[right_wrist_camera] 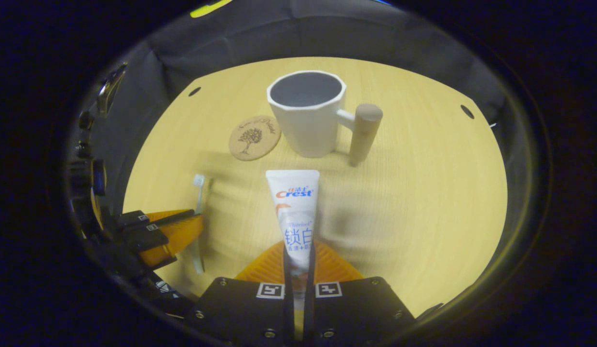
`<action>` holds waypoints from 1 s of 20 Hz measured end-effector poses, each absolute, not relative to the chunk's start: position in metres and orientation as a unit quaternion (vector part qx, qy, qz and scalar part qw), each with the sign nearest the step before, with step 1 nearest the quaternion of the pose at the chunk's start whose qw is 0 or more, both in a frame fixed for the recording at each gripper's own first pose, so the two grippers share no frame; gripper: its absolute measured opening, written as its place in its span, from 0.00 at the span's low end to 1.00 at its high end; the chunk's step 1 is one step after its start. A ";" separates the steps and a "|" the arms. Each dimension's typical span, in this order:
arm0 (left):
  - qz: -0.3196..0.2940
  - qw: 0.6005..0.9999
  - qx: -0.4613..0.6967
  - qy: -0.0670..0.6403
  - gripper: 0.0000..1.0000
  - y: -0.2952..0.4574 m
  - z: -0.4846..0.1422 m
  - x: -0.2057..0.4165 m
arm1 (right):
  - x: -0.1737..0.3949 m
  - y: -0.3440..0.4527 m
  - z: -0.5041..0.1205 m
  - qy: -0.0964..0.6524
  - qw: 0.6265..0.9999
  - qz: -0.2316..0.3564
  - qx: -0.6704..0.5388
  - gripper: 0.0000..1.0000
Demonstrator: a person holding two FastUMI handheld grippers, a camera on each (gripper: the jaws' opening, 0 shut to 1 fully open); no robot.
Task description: Put the toothbrush and toothpaste on the desktop into the cup, then pick up the cup and place it on the coaster on the desktop.
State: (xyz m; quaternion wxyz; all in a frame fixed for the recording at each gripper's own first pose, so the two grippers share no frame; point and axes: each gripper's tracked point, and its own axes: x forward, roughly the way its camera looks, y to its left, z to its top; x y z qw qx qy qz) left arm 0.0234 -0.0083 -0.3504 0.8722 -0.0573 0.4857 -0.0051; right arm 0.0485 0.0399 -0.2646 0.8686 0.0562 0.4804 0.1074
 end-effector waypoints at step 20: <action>-0.018 0.939 -0.021 0.344 0.12 -0.009 -0.237 0.080 | 0.143 0.023 -0.108 0.265 0.947 0.107 0.144 0.09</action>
